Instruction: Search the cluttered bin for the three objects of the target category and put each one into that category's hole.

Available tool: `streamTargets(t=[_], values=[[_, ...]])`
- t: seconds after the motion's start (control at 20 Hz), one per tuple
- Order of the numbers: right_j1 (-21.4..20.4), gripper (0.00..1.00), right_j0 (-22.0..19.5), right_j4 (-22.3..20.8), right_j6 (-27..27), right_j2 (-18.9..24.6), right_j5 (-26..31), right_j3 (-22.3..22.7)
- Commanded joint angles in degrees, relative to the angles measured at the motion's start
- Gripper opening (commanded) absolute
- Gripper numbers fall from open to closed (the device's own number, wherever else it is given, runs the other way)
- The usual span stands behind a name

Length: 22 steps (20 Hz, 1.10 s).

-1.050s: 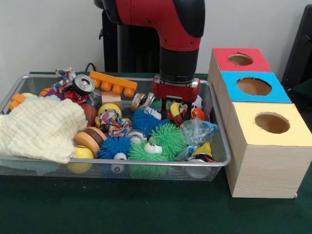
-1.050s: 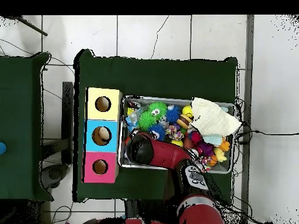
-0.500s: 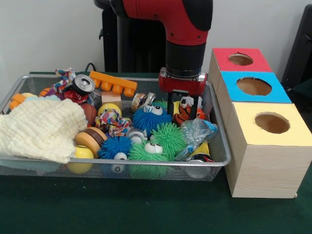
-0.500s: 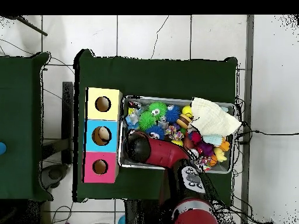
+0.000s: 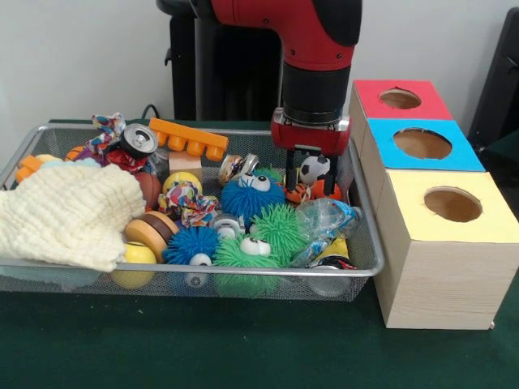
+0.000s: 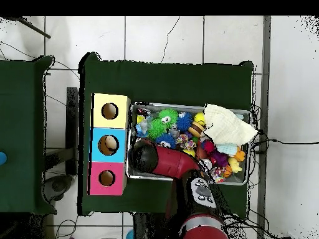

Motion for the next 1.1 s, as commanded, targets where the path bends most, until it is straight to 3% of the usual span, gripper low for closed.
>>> streamTargets(t=[0.05, 0.35, 0.8, 1.1], values=[[-0.82, 1.0, -0.25, 4.21, 11.35, 2.33, 6.92, 0.38], [0.87, 1.0, -1.02, 3.85, 11.92, 4.4, 0.26, 4.7], [5.26, 1.0, -1.17, 0.78, 9.37, 3.74, -3.51, 4.28], [9.77, 1.0, -1.71, -2.15, 8.89, 3.51, -11.22, 5.01]])
